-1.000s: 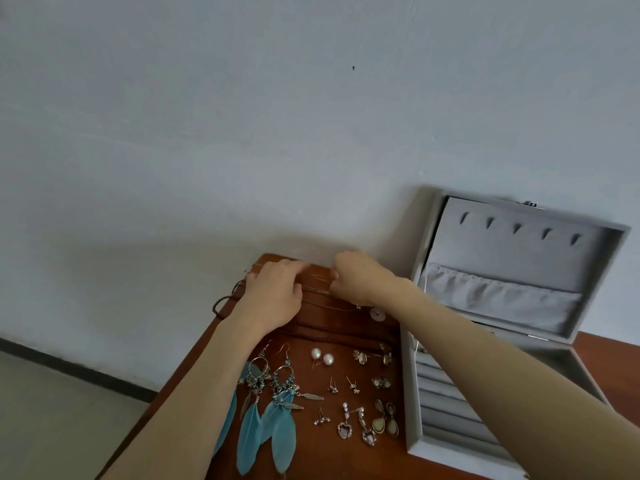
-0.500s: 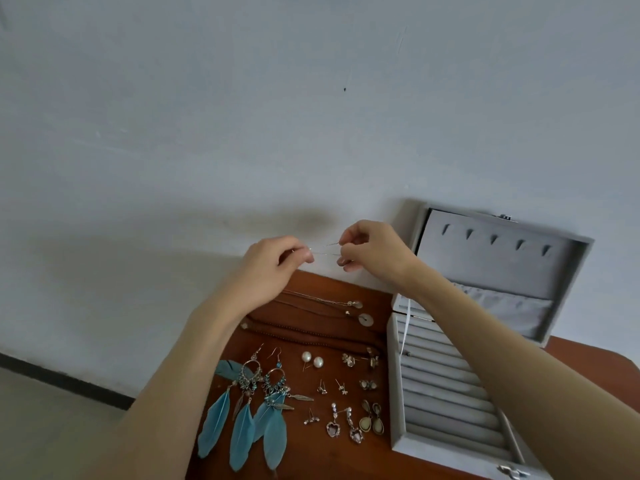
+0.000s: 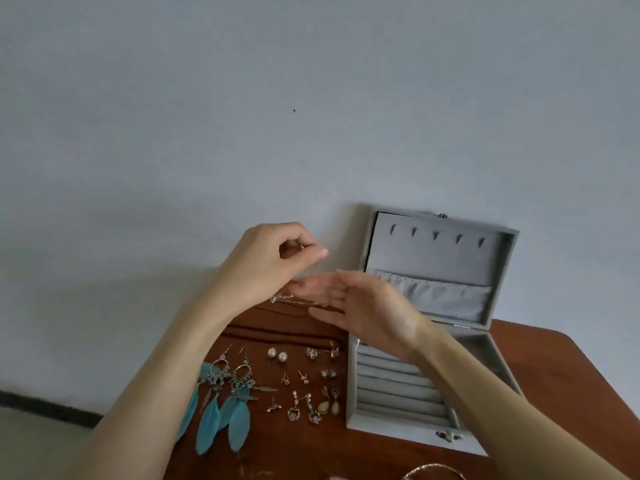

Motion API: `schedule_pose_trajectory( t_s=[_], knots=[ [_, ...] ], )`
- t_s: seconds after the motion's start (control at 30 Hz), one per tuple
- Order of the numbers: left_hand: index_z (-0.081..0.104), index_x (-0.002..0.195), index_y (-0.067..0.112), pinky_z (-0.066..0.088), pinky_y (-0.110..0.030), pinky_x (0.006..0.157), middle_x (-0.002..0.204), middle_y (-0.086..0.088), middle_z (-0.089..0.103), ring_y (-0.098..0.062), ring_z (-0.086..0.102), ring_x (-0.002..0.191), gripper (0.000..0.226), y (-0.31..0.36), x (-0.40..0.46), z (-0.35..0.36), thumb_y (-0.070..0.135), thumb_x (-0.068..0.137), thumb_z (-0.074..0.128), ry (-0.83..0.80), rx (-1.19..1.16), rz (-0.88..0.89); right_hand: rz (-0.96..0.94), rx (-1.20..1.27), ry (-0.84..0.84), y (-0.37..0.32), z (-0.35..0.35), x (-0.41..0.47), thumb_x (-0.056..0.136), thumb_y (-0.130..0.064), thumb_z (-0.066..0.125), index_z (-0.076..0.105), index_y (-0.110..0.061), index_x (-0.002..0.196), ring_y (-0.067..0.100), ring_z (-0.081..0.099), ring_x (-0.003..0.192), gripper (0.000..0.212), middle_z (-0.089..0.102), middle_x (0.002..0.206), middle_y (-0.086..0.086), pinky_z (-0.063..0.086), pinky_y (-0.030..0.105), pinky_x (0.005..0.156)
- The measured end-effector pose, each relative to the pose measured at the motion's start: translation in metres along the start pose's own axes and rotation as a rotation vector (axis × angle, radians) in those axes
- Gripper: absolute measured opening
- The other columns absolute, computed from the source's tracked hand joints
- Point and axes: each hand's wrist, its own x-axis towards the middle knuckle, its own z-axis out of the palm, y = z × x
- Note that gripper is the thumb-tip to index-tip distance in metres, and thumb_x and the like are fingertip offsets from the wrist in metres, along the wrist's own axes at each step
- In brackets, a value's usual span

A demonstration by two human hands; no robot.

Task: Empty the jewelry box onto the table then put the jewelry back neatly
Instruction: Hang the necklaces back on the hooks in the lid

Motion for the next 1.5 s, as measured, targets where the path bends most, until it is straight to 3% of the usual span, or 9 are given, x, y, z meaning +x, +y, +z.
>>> schedule_pose_trajectory(
  t_s=[0.33, 0.43, 0.57, 0.67, 0.83, 0.93, 1.03, 1.23, 1.5],
  knots=[
    [0.068, 0.068, 0.029, 0.035, -0.008, 0.054, 0.054, 0.015, 0.056, 0.002, 0.045, 0.052, 0.013, 0.041, 0.002, 0.023, 0.032, 0.080, 0.067, -0.111, -0.026, 0.029, -0.137, -0.040, 0.026, -0.008, -0.020, -0.049, 0.095, -0.013, 0.040, 0.062, -0.005, 0.103, 0.025, 0.063, 0.102, 0.025, 0.068, 0.101, 0.015, 0.044, 0.039, 0.103],
    [0.070, 0.072, 0.027, 0.036, -0.016, 0.058, 0.061, 0.006, 0.059, -0.001, 0.044, 0.055, 0.010, 0.045, 0.005, 0.032, 0.034, 0.079, 0.066, -0.097, -0.017, 0.025, -0.170, 0.008, 0.068, -0.010, -0.024, -0.059, 0.095, -0.016, 0.041, 0.062, -0.004, 0.093, 0.015, 0.055, 0.063, 0.025, 0.050, 0.065, 0.003, 0.051, 0.027, 0.074],
    [0.072, 0.083, 0.027, 0.050, -0.033, 0.074, 0.080, -0.005, 0.070, -0.019, 0.063, 0.075, 0.012, 0.048, 0.008, 0.038, 0.035, 0.082, 0.064, -0.166, 0.074, -0.003, -0.191, -0.099, 0.281, -0.017, -0.040, -0.071, 0.096, -0.014, 0.044, 0.061, -0.005, 0.081, 0.008, 0.026, 0.048, 0.025, 0.028, 0.054, -0.004, 0.028, 0.019, 0.047],
    [0.072, 0.086, 0.024, 0.042, -0.009, 0.062, 0.071, 0.011, 0.067, 0.001, 0.058, 0.067, 0.012, 0.051, 0.012, 0.047, 0.031, 0.085, 0.063, -0.168, 0.105, 0.004, -0.179, -0.266, 0.419, -0.022, -0.054, -0.075, 0.093, -0.017, 0.052, 0.066, -0.008, 0.079, 0.009, 0.027, 0.046, 0.022, 0.032, 0.052, -0.003, 0.028, 0.019, 0.046],
    [0.069, 0.082, 0.016, 0.037, -0.004, 0.056, 0.034, 0.021, 0.045, 0.012, 0.046, 0.043, 0.011, 0.056, 0.034, 0.069, 0.026, 0.085, 0.064, -0.090, 0.073, -0.038, -0.154, -0.533, 0.620, -0.032, -0.066, -0.062, 0.086, -0.025, 0.063, 0.071, -0.009, 0.079, 0.005, 0.031, 0.040, 0.020, 0.045, 0.046, -0.007, 0.030, 0.018, 0.045],
    [0.066, 0.077, 0.016, 0.036, -0.007, 0.052, 0.051, 0.017, 0.050, 0.002, 0.049, 0.055, 0.017, 0.050, 0.052, 0.084, 0.031, 0.084, 0.065, 0.041, 0.140, -0.042, -0.198, -0.737, 0.776, -0.040, -0.073, -0.045, 0.088, -0.028, 0.060, 0.070, -0.006, 0.080, 0.003, 0.040, 0.040, 0.026, 0.049, 0.053, -0.003, 0.031, 0.010, 0.043],
    [0.063, 0.076, 0.005, 0.038, -0.018, 0.056, 0.066, -0.002, 0.060, -0.011, 0.052, 0.061, 0.028, 0.043, 0.065, 0.100, 0.032, 0.087, 0.061, 0.167, 0.183, -0.023, -0.224, -0.871, 0.902, -0.044, -0.078, -0.027, 0.090, -0.031, 0.056, 0.065, 0.004, 0.075, 0.015, 0.043, 0.052, 0.039, 0.051, 0.057, 0.006, 0.038, 0.025, 0.052],
    [0.047, 0.059, 0.010, 0.033, -0.032, 0.053, 0.054, -0.002, 0.047, -0.020, 0.043, 0.053, 0.039, 0.035, 0.087, 0.116, 0.030, 0.090, 0.056, 0.291, 0.174, -0.081, -0.168, -0.851, 1.022, -0.052, -0.080, -0.004, 0.092, -0.028, 0.052, 0.029, -0.014, 0.044, 0.016, 0.029, 0.044, 0.055, 0.032, 0.044, 0.001, 0.024, 0.030, 0.046],
    [0.052, 0.061, 0.016, 0.035, -0.024, 0.053, 0.058, 0.001, 0.051, -0.019, 0.051, 0.061, 0.037, 0.028, 0.084, 0.125, 0.038, 0.091, 0.050, 0.202, 0.149, -0.322, -0.049, -0.574, 1.026, -0.030, -0.084, -0.001, 0.091, -0.025, 0.052, 0.057, -0.002, 0.056, 0.021, 0.046, 0.051, 0.043, 0.054, 0.056, 0.007, 0.044, 0.032, 0.051]
  ],
)
